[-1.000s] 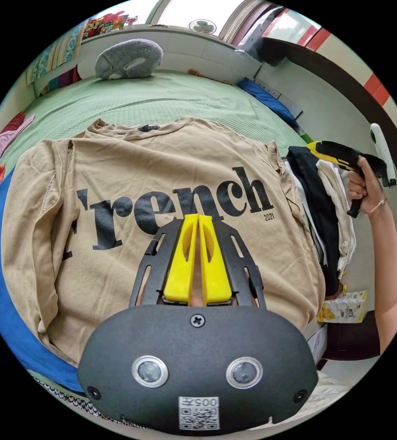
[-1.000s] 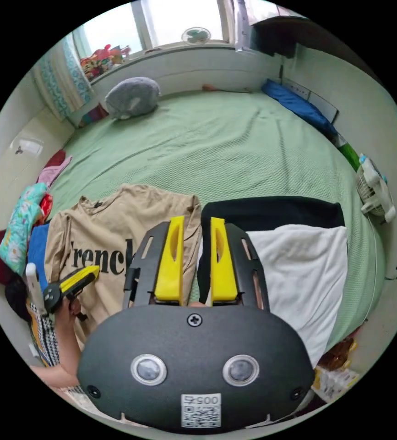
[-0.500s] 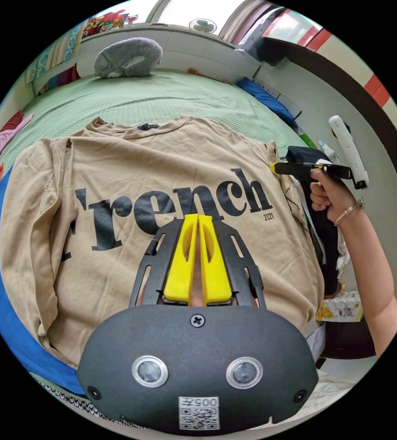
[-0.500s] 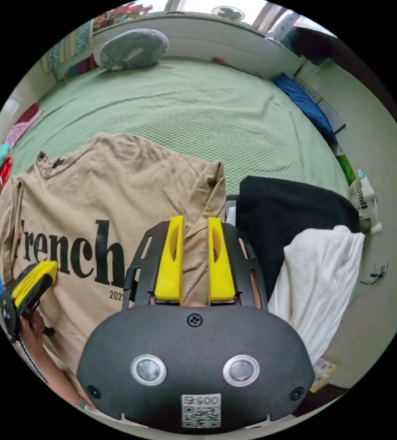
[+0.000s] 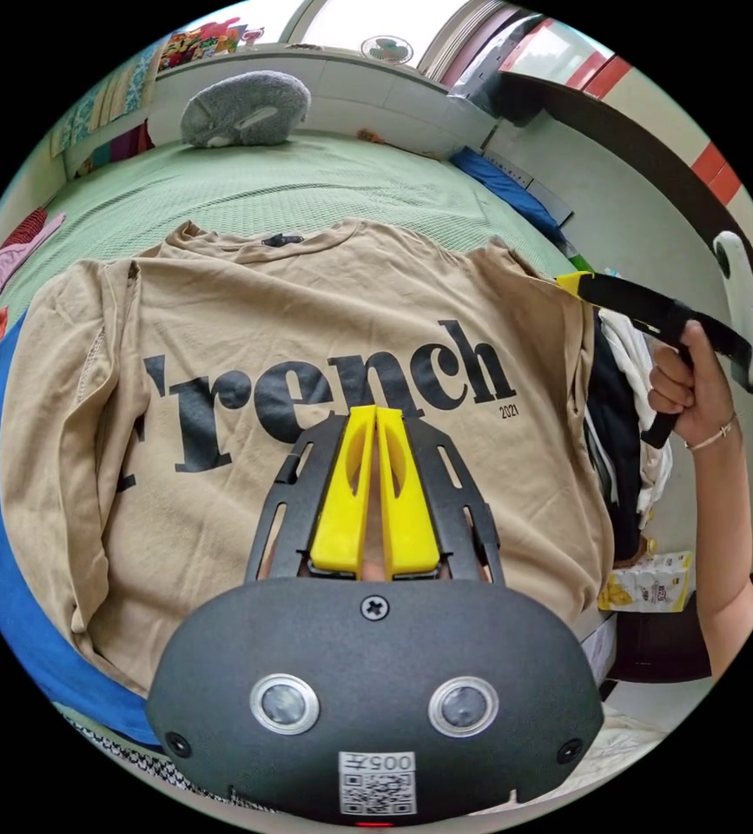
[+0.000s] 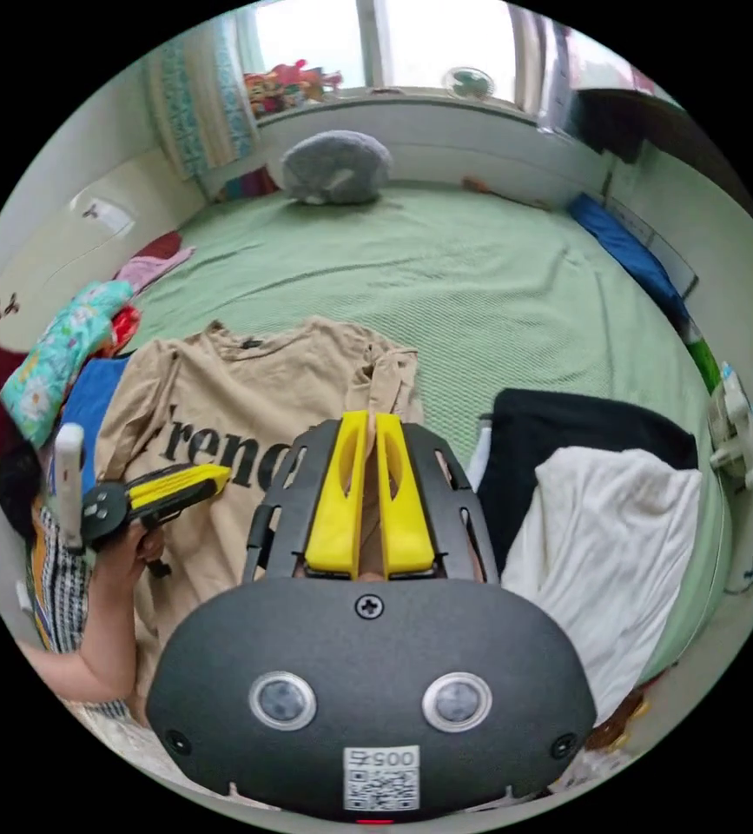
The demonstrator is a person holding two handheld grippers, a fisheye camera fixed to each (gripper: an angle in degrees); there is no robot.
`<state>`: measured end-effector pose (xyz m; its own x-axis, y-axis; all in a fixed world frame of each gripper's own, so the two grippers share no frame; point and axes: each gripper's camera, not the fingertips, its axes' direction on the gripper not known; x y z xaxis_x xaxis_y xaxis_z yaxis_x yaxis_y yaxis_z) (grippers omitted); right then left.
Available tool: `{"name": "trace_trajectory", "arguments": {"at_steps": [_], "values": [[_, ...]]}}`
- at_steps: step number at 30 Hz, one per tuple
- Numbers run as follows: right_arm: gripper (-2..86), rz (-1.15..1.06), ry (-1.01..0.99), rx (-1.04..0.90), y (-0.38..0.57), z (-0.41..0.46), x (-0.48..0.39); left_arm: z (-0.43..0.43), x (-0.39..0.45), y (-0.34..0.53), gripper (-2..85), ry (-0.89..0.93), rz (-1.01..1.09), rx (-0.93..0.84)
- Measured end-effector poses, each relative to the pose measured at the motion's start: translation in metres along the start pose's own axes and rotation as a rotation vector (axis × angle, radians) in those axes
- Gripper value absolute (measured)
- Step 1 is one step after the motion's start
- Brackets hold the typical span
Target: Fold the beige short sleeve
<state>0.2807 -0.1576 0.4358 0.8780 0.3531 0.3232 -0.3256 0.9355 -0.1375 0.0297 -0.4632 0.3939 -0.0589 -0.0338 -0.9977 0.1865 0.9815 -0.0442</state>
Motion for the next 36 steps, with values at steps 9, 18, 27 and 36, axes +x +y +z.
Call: {"name": "trace_trajectory", "arguments": {"at_steps": [9,18,27,36], "values": [[6.8,-0.107,-0.106,-0.114,-0.003,0.047,-0.021,0.005,-0.009,-0.004,-0.7,0.026,-0.012,-0.002],[7.8,0.098,-0.021,-0.120,-0.080,0.087,0.031,0.009,-0.016,-0.007,-0.7,0.036,-0.017,-0.002],[0.0,0.178,0.083,-0.140,-0.094,0.139,0.023,0.010,-0.018,-0.008,-0.7,0.022,-0.018,0.003],[-0.7,0.245,0.137,-0.214,-0.138,0.153,0.014,0.009,-0.021,-0.010,-0.7,0.027,-0.019,0.010]]}}
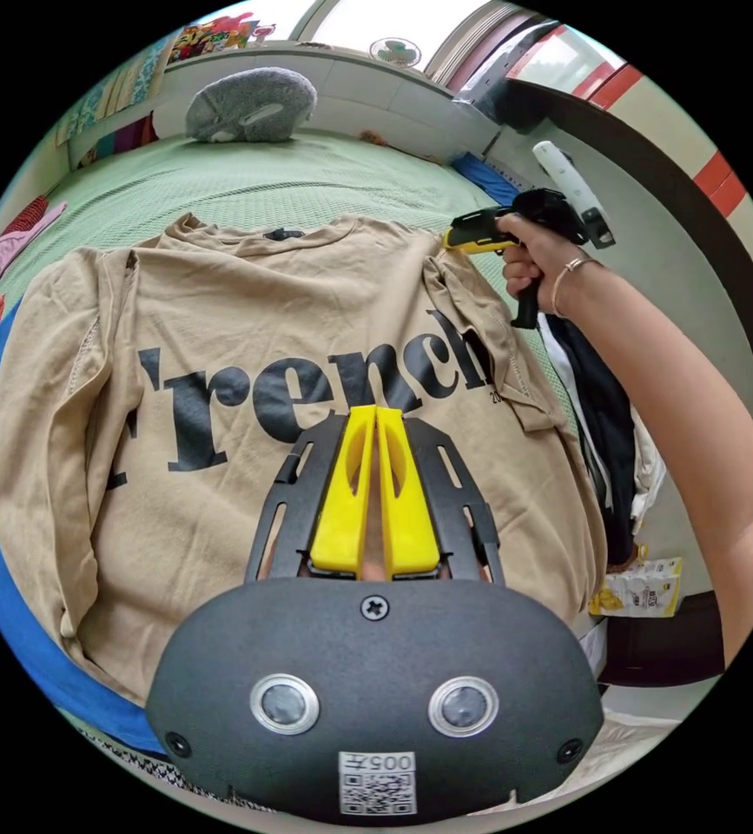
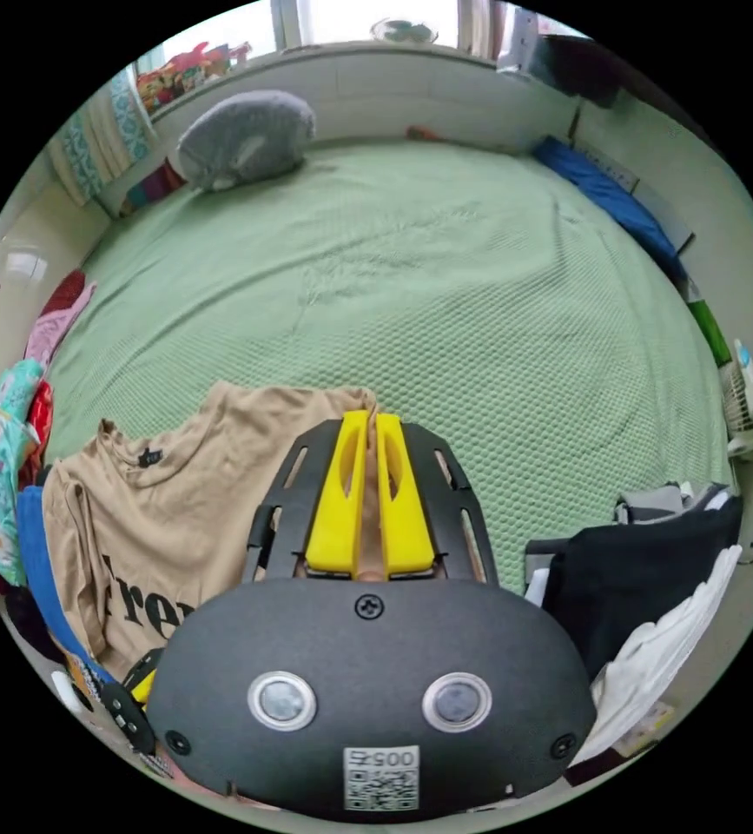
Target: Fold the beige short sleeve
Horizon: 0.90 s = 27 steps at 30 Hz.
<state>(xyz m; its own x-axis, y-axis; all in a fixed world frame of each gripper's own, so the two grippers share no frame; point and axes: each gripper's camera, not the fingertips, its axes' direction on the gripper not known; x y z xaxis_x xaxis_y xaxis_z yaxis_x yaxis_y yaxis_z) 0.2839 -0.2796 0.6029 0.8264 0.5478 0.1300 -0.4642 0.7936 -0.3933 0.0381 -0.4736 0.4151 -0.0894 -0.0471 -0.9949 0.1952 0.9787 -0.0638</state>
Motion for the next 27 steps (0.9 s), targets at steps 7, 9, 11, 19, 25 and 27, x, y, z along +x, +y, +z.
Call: {"name": "trace_trajectory", "arguments": {"at_steps": [7,9,11,19,25,27], "values": [[7.7,-0.208,-0.076,0.200,0.034,-0.064,-0.038,-0.003,-0.004,0.000,-0.6,0.016,-0.008,-0.003],[8.7,-0.384,-0.119,0.162,0.062,-0.079,-0.058,-0.005,-0.005,0.000,-0.6,0.017,-0.010,0.000],[8.9,-0.460,-0.057,0.132,0.083,-0.077,-0.072,-0.006,-0.005,0.001,-0.6,0.015,-0.011,0.002],[0.1,-0.434,0.036,0.043,0.103,-0.045,-0.092,-0.012,-0.005,0.004,-0.6,0.009,-0.006,0.006],[-0.8,-0.384,-0.064,0.063,0.096,-0.053,-0.098,-0.017,-0.009,0.007,-0.6,0.038,-0.024,0.003],[1.0,-0.375,-0.103,0.001,0.096,-0.043,-0.100,-0.020,-0.009,0.009,-0.6,0.040,-0.025,0.005]]}}
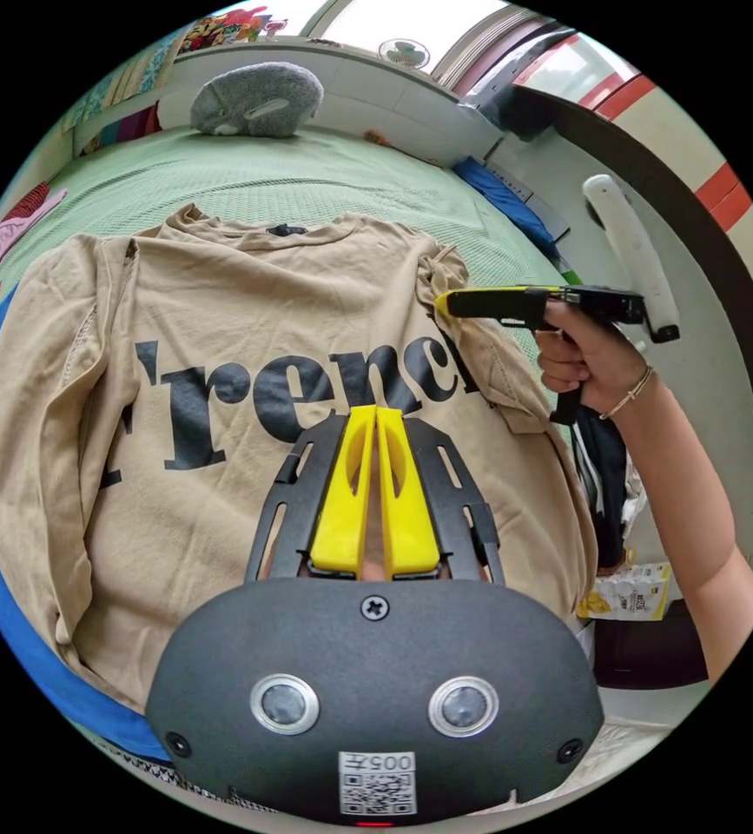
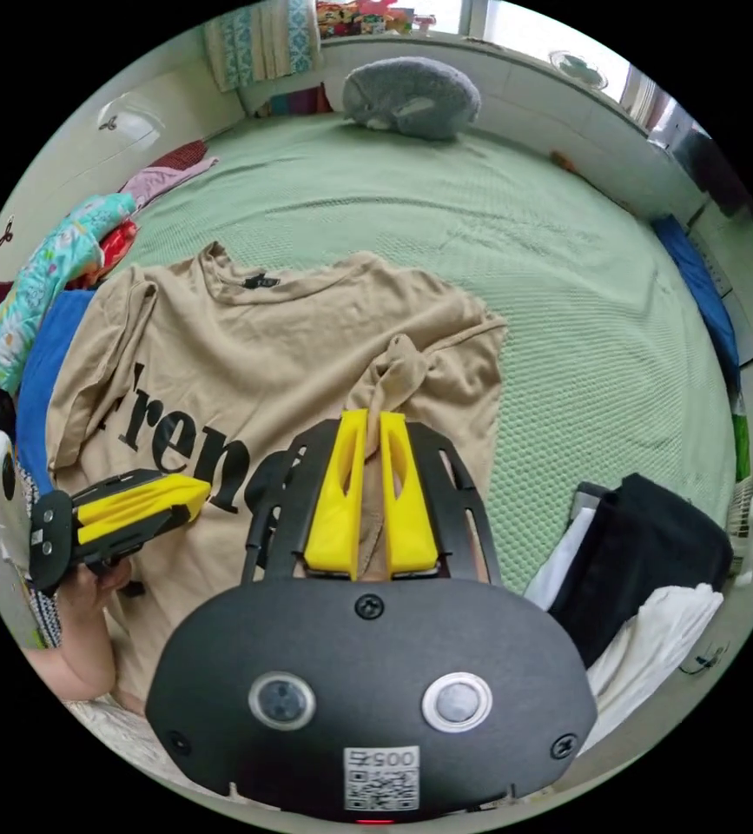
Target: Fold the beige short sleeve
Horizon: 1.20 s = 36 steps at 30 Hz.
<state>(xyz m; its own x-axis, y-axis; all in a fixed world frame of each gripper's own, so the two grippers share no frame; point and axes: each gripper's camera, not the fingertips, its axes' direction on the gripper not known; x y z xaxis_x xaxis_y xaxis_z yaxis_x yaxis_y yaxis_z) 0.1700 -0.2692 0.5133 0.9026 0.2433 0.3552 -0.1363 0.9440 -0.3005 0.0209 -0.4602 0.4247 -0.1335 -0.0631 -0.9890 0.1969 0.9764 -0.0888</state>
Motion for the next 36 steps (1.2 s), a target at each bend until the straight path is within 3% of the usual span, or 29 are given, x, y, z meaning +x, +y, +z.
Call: {"name": "trace_trajectory", "arguments": {"at_steps": [8,17,21,28,32,36], "values": [[9.3,-0.024,-0.036,0.162,0.051,-0.080,-0.012,-0.010,0.002,0.008,-0.6,0.002,-0.002,-0.002],[8.1,0.004,0.075,0.061,0.138,-0.078,-0.053,-0.026,0.007,0.025,-0.6,-0.003,-0.003,0.004],[3.0,-0.038,0.272,0.031,0.146,-0.060,-0.076,-0.034,0.010,0.033,-0.6,-0.004,-0.002,0.002],[-0.6,-0.079,0.273,0.064,0.161,-0.091,-0.090,-0.049,0.012,0.050,-0.6,0.017,-0.013,-0.002],[4.1,-0.099,0.221,-0.013,0.173,-0.080,-0.087,-0.059,0.017,0.063,-0.6,0.011,-0.008,0.001],[9.4,-0.073,0.101,0.064,0.193,-0.113,-0.078,-0.070,0.023,0.076,-0.6,0.005,-0.003,-0.001]]}}
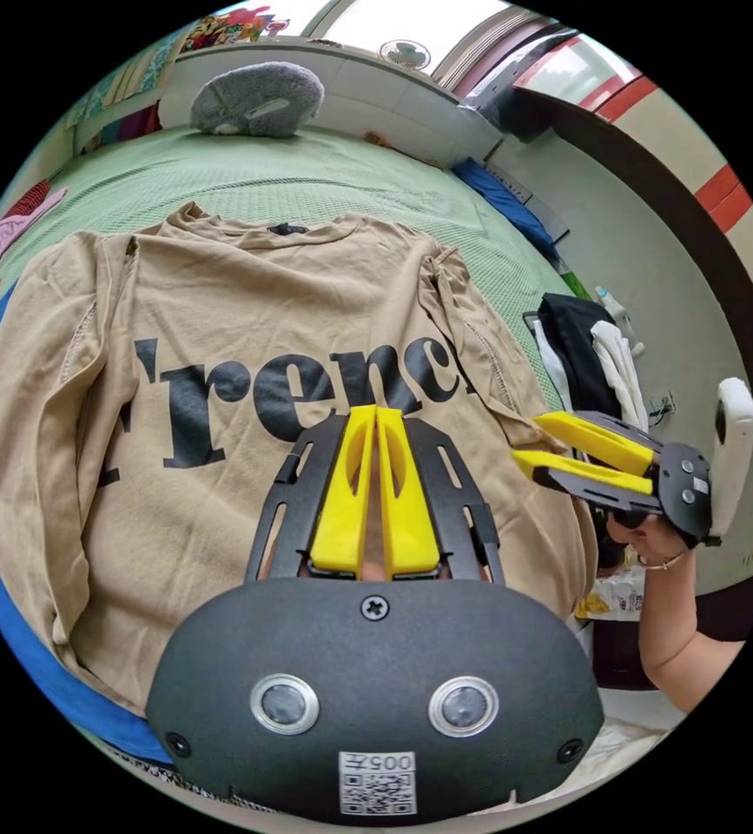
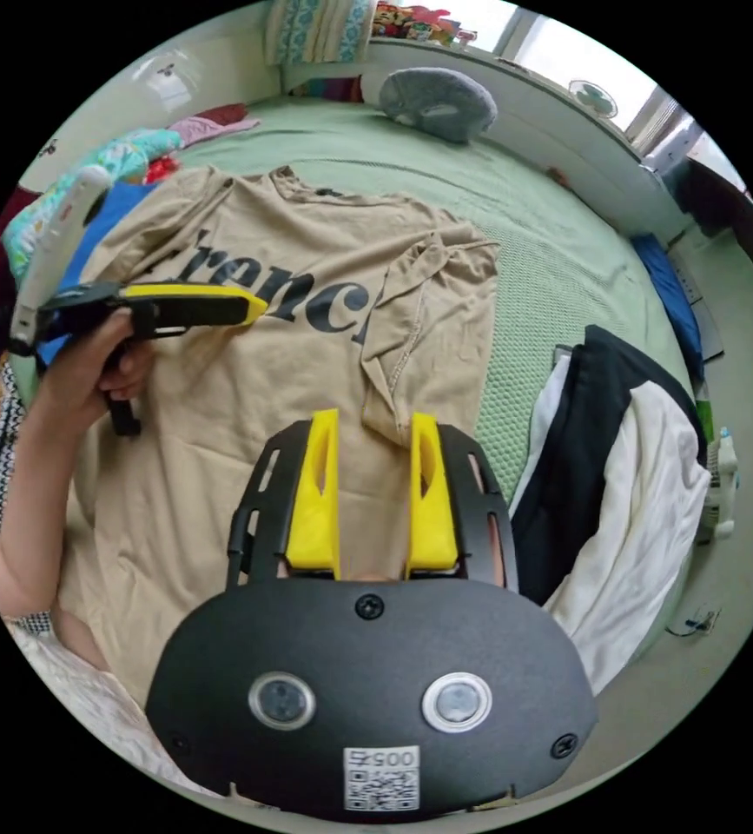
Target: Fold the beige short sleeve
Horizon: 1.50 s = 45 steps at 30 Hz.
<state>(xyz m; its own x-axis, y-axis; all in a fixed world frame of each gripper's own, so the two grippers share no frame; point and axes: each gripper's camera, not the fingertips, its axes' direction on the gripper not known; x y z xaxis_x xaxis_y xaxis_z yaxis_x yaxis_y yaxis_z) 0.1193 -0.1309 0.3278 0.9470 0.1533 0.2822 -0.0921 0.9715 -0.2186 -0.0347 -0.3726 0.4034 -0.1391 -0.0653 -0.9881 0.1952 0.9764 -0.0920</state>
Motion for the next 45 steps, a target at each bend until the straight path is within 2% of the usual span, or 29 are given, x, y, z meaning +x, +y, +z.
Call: {"name": "trace_trajectory", "arguments": {"at_steps": [4,6,11,16,19,27,31,33,38,45], "values": [[6.5,0.090,0.086,0.034,0.018,-0.012,0.014,-0.009,0.003,0.013,-0.7,0.009,-0.010,-0.002],[0.6,0.153,0.121,-0.056,0.028,0.006,0.026,-0.016,0.007,0.022,-0.7,0.006,-0.011,0.003],[-1.0,0.188,0.135,-0.062,0.047,0.006,0.034,-0.031,0.019,0.043,-0.6,-0.029,0.011,0.010],[-1.3,0.319,-0.021,-0.111,0.073,-0.031,0.050,-0.077,0.044,0.092,-0.7,0.004,0.104,0.056],[-1.4,0.312,-0.141,0.036,0.128,-0.093,0.027,-0.117,0.058,0.153,-0.7,-0.038,0.112,0.070],[-1.4,0.464,0.080,0.116,0.310,-0.136,-0.022,-0.209,0.050,0.296,-0.7,-0.284,-0.005,0.019],[-1.5,0.486,0.121,0.141,0.353,-0.148,-0.031,-0.222,0.045,0.330,-0.6,-0.335,-0.042,0.046],[-1.5,0.499,0.101,0.140,0.378,-0.153,-0.036,-0.222,0.050,0.352,-0.6,-0.389,-0.062,0.121],[-1.5,0.483,0.069,0.178,0.419,-0.170,-0.037,-0.218,0.069,0.376,-0.3,-0.443,0.042,0.085],[-0.8,0.531,0.005,0.443,0.479,-0.207,-0.013,-0.231,0.054,0.396,-0.3,-0.399,-0.031,0.068]]}}
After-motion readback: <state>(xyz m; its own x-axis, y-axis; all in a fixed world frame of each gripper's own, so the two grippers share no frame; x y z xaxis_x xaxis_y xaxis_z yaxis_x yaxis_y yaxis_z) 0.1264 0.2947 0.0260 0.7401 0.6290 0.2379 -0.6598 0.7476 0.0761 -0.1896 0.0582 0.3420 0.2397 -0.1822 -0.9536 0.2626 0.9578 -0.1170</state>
